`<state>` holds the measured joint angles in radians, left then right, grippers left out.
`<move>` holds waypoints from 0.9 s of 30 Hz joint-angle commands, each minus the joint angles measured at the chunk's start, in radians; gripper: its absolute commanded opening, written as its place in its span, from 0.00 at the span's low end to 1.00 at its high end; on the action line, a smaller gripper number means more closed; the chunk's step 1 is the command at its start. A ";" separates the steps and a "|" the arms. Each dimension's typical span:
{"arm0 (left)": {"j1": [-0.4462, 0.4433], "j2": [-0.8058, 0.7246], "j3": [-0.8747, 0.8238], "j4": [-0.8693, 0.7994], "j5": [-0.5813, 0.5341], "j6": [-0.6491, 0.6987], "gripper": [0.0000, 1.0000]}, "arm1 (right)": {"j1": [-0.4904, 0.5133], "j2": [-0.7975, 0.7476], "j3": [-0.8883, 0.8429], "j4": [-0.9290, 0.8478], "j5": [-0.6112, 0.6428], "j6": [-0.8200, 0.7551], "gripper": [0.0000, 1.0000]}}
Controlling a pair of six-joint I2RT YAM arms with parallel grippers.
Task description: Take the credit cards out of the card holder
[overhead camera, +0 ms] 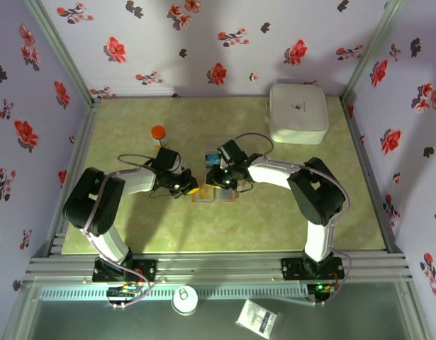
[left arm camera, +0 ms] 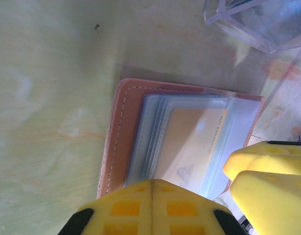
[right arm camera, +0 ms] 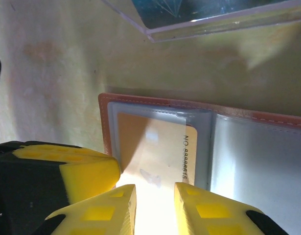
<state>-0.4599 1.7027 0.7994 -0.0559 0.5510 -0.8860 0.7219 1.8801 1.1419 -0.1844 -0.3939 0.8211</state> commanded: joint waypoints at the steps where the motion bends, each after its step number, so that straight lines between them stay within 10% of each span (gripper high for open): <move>1: 0.006 0.016 -0.008 -0.010 -0.007 0.026 0.02 | 0.006 0.022 -0.001 -0.021 -0.007 -0.002 0.28; 27: 0.007 0.003 -0.017 -0.010 -0.011 0.024 0.02 | 0.013 0.047 0.010 -0.031 -0.016 -0.007 0.22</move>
<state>-0.4595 1.7027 0.7990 -0.0566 0.5503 -0.8833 0.7269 1.9133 1.1419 -0.1791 -0.4267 0.8204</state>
